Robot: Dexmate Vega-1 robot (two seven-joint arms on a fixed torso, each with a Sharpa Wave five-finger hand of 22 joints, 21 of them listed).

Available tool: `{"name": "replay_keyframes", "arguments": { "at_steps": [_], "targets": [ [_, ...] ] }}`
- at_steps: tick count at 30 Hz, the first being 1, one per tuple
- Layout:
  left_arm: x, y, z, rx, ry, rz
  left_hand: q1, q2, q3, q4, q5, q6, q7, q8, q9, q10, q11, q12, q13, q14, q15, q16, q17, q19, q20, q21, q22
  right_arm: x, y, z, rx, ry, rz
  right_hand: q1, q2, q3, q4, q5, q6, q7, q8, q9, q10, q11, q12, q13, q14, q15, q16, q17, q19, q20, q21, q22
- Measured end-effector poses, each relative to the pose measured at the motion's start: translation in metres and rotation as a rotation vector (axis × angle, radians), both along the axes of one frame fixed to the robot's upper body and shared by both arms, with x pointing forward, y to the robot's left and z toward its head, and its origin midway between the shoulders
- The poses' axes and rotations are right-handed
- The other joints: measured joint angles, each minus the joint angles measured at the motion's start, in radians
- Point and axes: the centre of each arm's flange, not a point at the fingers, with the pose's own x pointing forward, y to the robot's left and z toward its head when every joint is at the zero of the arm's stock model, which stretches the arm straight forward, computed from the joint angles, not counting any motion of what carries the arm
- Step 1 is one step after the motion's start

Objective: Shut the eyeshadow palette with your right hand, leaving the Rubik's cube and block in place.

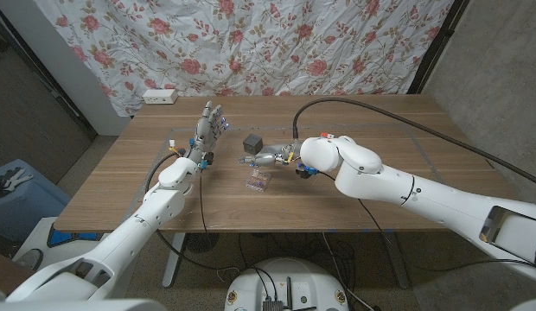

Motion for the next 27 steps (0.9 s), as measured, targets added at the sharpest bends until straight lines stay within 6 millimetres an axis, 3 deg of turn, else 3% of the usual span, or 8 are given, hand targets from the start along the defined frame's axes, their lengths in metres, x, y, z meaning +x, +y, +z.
{"name": "replay_keyframes", "arguments": {
  "at_steps": [5, 12, 24, 27],
  "targets": [
    [0.0, 0.0, 0.0, 0.0, 0.0, 0.0, 0.0, 0.0, 0.0, 0.0, 0.0, 0.0, 0.0, 0.0, 0.0, 0.0, 0.0, 0.0, 0.0, 0.0, 0.0, 0.0, 0.0, 0.0, 0.0, 0.0, 0.0, -0.001, -0.001, -0.004, -0.004, -0.016, 0.013, 0.007, -0.007, 0.009, -0.009, 0.002, -0.012, -0.004, 0.0, 0.0, -0.012, -0.009, 0.0, 0.0, -0.005, -0.005, -0.008, -0.002, 0.011, -0.011, 0.0, 0.0],
    [0.0, 0.0, 0.0, 0.0, 0.0, 0.0, 0.0, 0.0, 0.0, 0.0, 0.0, 0.0, 0.0, 0.0, 0.0, 0.0, 0.0, 0.0, 0.0, 0.0, 0.0, 0.0, 0.0, 0.0, 0.0, 0.0, 0.0, -0.002, -0.001, -0.008, -0.011, -0.038, 0.038, 0.05, 0.016, 0.036, -0.036, 0.008, -0.027, -0.009, -0.008, 0.0, -0.035, -0.014, 0.0, -0.005, -0.013, -0.013, -0.008, -0.009, 0.007, -0.021, 0.0, 0.0],
    [0.0, 0.0, 0.0, 0.0, 0.0, 0.0, 0.0, 0.0, 0.0, 0.0, 0.0, 0.0, 0.0, 0.0, 0.0, 0.0, 0.0, 0.0, 0.0, 0.0, 0.0, 0.0, 0.0, 0.0, 0.0, 0.0, 0.0, -0.005, -0.002, -0.016, -0.004, -0.107, 0.097, 0.05, 0.016, 0.04, -0.04, 0.001, -0.033, -0.003, -0.008, 0.0, -0.059, -0.023, -0.004, -0.005, -0.023, -0.023, -0.008, -0.009, 0.018, -0.032, 0.0, 0.0],
    [0.0, 0.0, 0.0, 0.0, 0.001, 0.0, 0.0, 0.0, 0.0, 0.0, 0.0, 0.0, 0.0, 0.0, 0.0, 0.0, 0.0, 0.0, 0.0, 0.0, 0.0, 0.0, 0.0, 0.0, 0.0, 0.0, 0.0, -0.004, -0.008, -0.026, 0.0, -0.111, 0.101, 0.05, 0.016, 0.04, -0.04, -0.005, -0.042, -0.001, -0.008, 0.0, -0.071, -0.029, -0.004, -0.006, -0.023, -0.023, -0.008, -0.008, 0.018, -0.032, 0.0, 0.0]
  ]
}}
